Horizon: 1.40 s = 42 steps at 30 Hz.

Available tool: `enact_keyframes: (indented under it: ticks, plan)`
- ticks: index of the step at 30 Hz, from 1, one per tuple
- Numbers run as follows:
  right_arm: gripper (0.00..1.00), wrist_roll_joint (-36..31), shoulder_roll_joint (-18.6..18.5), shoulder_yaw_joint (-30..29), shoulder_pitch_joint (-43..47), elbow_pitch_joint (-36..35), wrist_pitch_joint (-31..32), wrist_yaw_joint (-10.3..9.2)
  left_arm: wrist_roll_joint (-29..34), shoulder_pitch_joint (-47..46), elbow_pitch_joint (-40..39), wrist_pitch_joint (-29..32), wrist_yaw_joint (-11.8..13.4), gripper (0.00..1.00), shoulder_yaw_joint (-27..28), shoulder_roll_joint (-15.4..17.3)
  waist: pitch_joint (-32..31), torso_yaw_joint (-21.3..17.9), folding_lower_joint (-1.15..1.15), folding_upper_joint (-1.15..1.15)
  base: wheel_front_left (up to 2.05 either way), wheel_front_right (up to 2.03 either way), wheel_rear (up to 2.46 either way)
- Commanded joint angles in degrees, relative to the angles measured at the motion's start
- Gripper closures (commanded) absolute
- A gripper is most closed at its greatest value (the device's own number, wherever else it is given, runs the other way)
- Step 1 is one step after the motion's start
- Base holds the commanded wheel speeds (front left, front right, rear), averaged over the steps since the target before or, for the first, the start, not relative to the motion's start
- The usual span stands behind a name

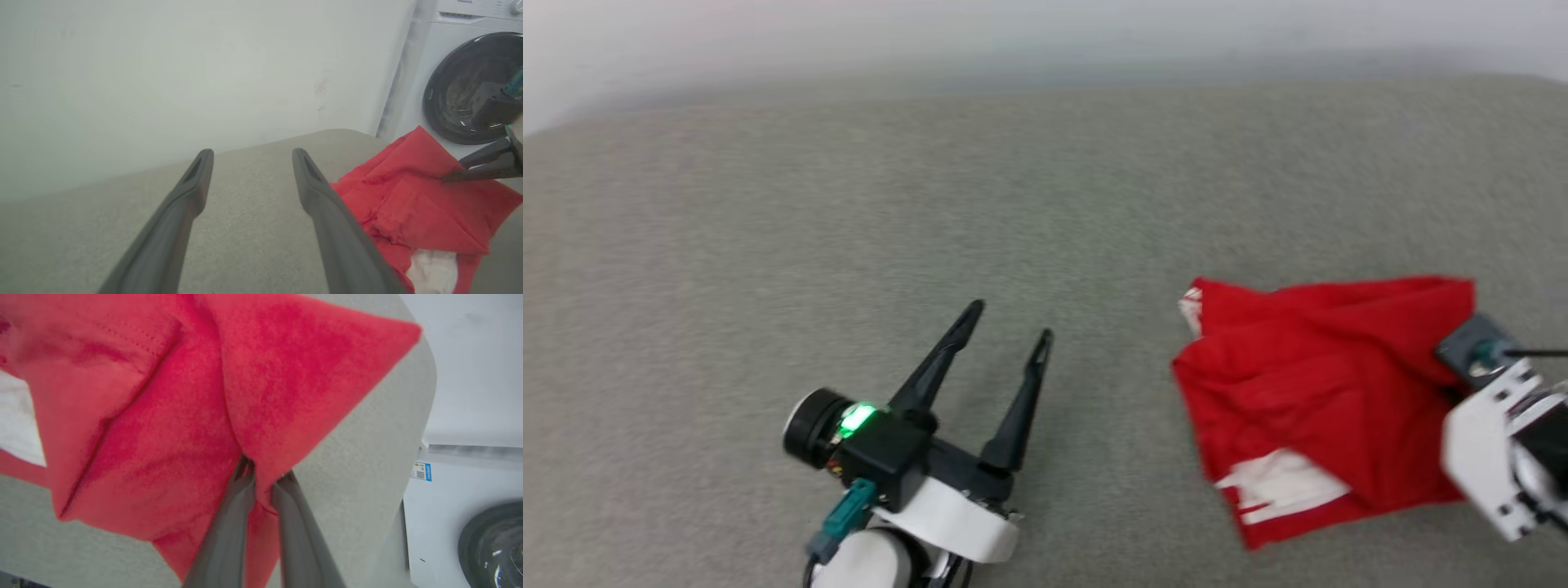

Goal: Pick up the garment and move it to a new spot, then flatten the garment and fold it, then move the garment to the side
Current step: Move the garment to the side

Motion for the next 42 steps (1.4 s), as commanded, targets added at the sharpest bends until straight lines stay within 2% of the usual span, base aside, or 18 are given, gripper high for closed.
enact_keyframes:
  ticks: [1,7,10,13,18,25,29,36,37,42]
  plan:
    - [1.00,-0.32,-0.98,0.10,-1.36,-0.22,-0.63,-0.09,0.22,-1.08,-0.27,-0.12,-0.11,0.00,-0.27,0.46,2.81,-3.30,0.00,0.00,0.00,0.00,0.00]
    - [1.00,-0.98,-10.78,0.50,-5.19,4.69,-7.09,-0.10,1.04,-6.66,-1.12,-0.12,-0.11,0.00,-6.23,1.75,8.98,-8.49,0.00,0.00,0.00,0.00,0.00]
    - [1.00,-1.92,-13.33,-0.52,-7.36,9.14,-11.29,-0.10,1.40,-9.56,-1.70,-0.12,-0.11,0.00,-8.70,2.99,12.24,-10.60,0.00,0.00,0.00,0.00,0.00]
    - [1.00,-3.30,-14.13,-2.19,-9.44,14.42,-15.76,-0.10,1.97,-12.45,-2.57,-0.12,-0.10,0.00,-10.63,4.28,15.53,-12.14,0.00,0.00,0.00,0.00,0.00]
    - [1.00,-5.79,-11.88,-7.04,-13.53,23.48,-23.22,-0.10,2.84,-16.21,-4.37,-0.12,-0.10,0.00,-11.96,5.94,20.40,-13.45,0.00,0.00,0.00,0.00,0.00]
    - [1.00,-10.88,-8.73,-15.54,-18.24,35.04,-29.53,-0.10,3.57,-20.21,-7.69,-0.12,-0.10,0.00,-13.34,7.35,25.23,-12.44,0.00,0.00,0.00,0.00,0.00]
    - [1.00,-13.56,-7.32,-20.04,-20.22,39.18,-31.58,-0.11,3.63,-21.27,-9.42,0.00,-0.10,0.00,-13.49,7.77,26.73,-11.65,0.00,0.00,0.00,0.00,0.00]
    - [1.00,-17.41,-4.43,-24.05,-21.56,41.87,-32.43,-0.10,3.27,-21.14,-10.15,-0.01,0.35,0.00,-13.70,7.67,26.39,-10.20,0.00,0.00,0.00,0.00,0.00]
    - [0.00,-17.98,-3.98,-24.56,-21.55,41.83,-32.56,-0.10,3.16,-21.00,-9.93,-0.03,0.46,0.00,-13.75,7.56,25.98,-9.98,0.00,0.00,0.00,0.00,0.00]
    - [0.00,-19.65,-2.02,-25.97,-20.55,39.85,-32.44,-0.10,2.34,-19.88,-8.60,-0.09,1.23,0.00,-13.26,6.75,22.41,-8.86,0.00,0.00,0.00,0.00,0.00]
